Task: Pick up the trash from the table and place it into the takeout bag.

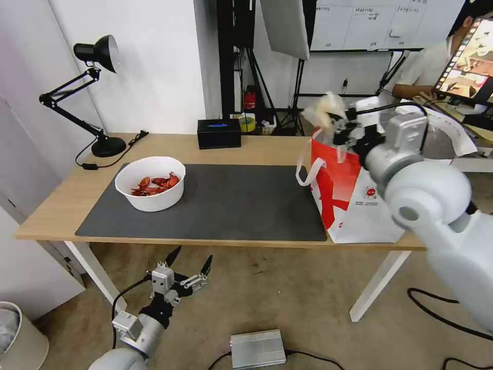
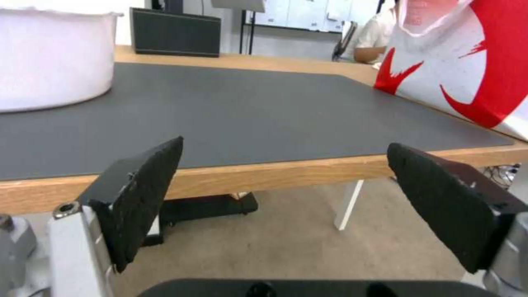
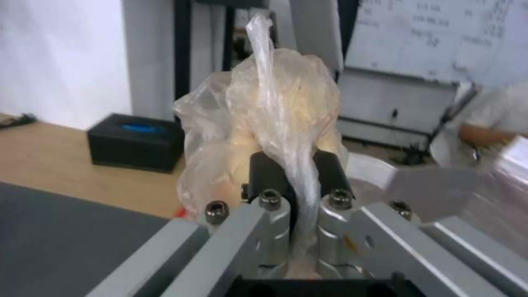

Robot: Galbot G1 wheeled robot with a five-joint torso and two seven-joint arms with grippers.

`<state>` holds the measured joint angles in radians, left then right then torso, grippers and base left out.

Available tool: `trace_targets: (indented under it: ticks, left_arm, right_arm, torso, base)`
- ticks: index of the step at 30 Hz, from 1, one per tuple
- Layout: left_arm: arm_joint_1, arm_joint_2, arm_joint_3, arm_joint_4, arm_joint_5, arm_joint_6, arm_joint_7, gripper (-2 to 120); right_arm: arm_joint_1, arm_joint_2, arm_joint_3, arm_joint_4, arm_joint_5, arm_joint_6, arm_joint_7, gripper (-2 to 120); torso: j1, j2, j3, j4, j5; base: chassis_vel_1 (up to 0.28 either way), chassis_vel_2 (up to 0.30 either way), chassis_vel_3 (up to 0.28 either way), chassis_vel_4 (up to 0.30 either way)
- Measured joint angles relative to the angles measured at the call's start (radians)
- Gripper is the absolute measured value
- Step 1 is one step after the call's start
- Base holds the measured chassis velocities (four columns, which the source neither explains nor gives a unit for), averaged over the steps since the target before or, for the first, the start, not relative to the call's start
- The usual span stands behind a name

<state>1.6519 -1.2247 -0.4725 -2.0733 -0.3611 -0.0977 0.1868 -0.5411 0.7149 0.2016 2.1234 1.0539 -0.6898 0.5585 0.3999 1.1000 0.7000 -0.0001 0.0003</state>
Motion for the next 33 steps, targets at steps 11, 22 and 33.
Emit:
trace_targets:
  ticks: [11, 22, 33]
  left_arm:
    - [-0.008, 0.001, 0.017, 0.006, 0.004, 0.000, 0.000, 100]
    - [-0.005, 0.004, 0.010, 0.004, 0.001, -0.005, 0.001, 100]
    - [-0.007, 0.000, 0.021, 0.001, 0.001, -0.006, 0.000, 100]
  right_arm:
    - [0.095, -0.094, 0.018, -0.080, 0.373, -0.033, 0.177, 2]
    - [0.136, -0.128, 0.017, -0.129, 0.678, -0.033, 0.376, 2]
    - [0.117, -0.163, 0.024, -0.124, 0.789, -0.032, 0.443, 2]
  torso:
    - [0.000, 0.000, 0.000, 0.0002, -0.0002]
    - [0.000, 0.000, 0.000, 0.0002, -0.0002]
    - [0.000, 0.000, 0.000, 0.0001, -0.0003]
  base:
    - [0.000, 0.000, 0.000, 0.000]
    - [0.000, 0.000, 0.000, 0.000]
    - [0.000, 0.000, 0.000, 0.000]
